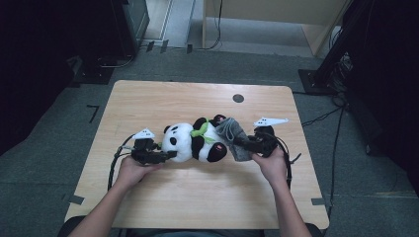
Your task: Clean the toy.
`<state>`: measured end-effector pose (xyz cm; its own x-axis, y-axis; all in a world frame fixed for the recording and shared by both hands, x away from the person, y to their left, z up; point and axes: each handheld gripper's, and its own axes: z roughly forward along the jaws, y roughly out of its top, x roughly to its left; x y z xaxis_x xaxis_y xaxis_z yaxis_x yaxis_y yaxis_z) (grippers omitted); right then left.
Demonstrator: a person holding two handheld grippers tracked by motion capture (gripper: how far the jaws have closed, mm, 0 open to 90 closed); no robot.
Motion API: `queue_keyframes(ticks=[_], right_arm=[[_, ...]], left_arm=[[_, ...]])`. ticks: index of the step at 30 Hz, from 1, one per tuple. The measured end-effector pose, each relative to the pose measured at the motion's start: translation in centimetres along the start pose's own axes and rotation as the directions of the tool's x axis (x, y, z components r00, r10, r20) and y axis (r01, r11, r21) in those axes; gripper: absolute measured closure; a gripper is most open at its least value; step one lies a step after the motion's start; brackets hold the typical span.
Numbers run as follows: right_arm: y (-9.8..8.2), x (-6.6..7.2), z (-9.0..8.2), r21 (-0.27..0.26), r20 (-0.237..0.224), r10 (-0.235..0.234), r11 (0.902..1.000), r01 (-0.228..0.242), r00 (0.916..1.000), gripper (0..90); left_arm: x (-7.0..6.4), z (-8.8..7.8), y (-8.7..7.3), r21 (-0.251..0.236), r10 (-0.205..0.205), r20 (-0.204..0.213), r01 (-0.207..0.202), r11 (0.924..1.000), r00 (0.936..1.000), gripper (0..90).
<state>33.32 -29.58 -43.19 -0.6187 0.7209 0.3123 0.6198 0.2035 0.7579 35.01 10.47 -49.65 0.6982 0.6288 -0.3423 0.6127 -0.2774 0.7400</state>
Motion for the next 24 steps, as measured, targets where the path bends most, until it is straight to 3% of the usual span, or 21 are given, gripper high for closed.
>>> queue_keyframes(ticks=[2, 6, 9, 13, 14, 17, 22, 24], right_arm=[[0.6, 0.6, -0.6, -0.031, -0.018, -0.006, 0.9995, 0.006, 0.9998, 78.4], [2.1, 2.7, -1.4, -0.068, -0.040, -0.066, 0.9957, 0.063, 0.9970, 78.3], [2.7, 4.1, -1.2, -0.062, -0.059, -0.099, 0.9935, 0.096, 0.9933, 78.3], [2.6, 5.7, 0.4, -0.027, -0.072, -0.157, 0.9875, 0.155, 0.9850, 77.8], [2.3, 5.7, 1.0, -0.018, -0.072, -0.164, 0.9865, 0.163, 0.9839, 77.8], [1.7, 5.1, 1.9, -0.007, -0.077, -0.124, 0.9923, 0.124, 0.9893, 78.0], [1.1, 3.5, 1.7, -0.019, -0.068, -0.072, 0.9973, 0.071, 0.9951, 78.1], [1.0, 3.1, 1.6, -0.020, -0.045, -0.058, 0.9981, 0.058, 0.9973, 78.3]], left_arm=[[0.0, 0.0, 0.0, 0.001, -0.001, -0.002, 0.001, 1.0000, 1.0000, 38.3], [-0.1, 0.0, 0.0, 0.000, -0.004, -0.005, 0.004, 1.0000, 1.0000, 38.2], [-0.1, 0.0, 0.1, 0.001, -0.018, -0.007, 0.018, 0.9998, 0.9998, 38.1], [0.0, 0.1, 0.2, 0.005, -0.034, -0.004, 0.034, 0.9994, 0.9994, 38.3], [-0.1, 0.1, 0.1, 0.009, -0.024, -0.005, 0.024, 0.9997, 0.9997, 38.5], [-0.1, 0.1, 0.1, 0.009, -0.013, -0.002, 0.013, 0.9999, 0.9999, 38.8], [-0.1, 0.1, 0.1, 0.010, -0.011, -0.002, 0.011, 0.9999, 0.9999, 38.8], [-0.1, 0.1, 0.1, 0.010, -0.009, -0.002, 0.009, 0.9999, 1.0000, 38.8]])
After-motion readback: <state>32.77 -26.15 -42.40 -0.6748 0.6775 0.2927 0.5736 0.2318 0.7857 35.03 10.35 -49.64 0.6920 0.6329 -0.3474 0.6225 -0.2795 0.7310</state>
